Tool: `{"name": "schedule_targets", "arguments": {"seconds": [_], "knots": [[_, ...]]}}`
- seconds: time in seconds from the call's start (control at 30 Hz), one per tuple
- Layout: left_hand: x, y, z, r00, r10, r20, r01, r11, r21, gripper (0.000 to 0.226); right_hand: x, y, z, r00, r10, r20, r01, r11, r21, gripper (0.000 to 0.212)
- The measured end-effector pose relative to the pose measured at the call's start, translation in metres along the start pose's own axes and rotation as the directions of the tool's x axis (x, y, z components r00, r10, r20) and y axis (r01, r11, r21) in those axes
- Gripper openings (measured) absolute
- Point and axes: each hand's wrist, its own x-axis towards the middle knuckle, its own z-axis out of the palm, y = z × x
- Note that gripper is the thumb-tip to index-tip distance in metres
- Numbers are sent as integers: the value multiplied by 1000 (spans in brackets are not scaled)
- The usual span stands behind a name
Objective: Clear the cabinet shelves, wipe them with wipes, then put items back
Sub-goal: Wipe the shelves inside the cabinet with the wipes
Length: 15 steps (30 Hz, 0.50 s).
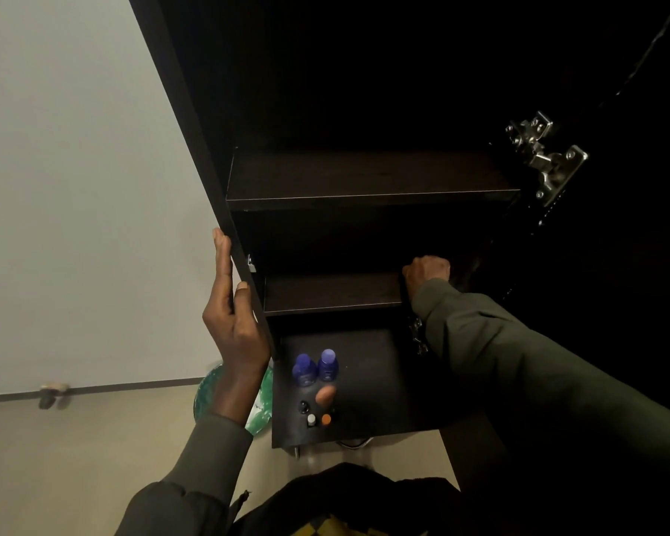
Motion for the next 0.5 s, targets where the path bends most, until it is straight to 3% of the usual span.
{"name": "schedule_targets", "arguments": {"seconds": [0.17, 0.3, 0.43, 0.5], "knots": [[-1, -6, 0, 1000, -13, 0, 13, 1000, -8, 49, -9, -2, 2, 999, 12, 42, -11, 1000, -28, 29], [-2, -6, 0, 1000, -23, 9, 23, 999, -35, 50, -15, -4, 5, 999, -12, 36, 10, 998, 54, 33], [-3, -6, 0, 999, -38, 0, 38, 999, -32, 49, -35, -8, -4, 990, -83, 114, 44, 950, 310, 47], [-4, -3, 0, 999, -34, 5, 34, 999, -41, 49, -45, -10, 2, 971, -117, 209, -23, 821, 570, 41]]}}
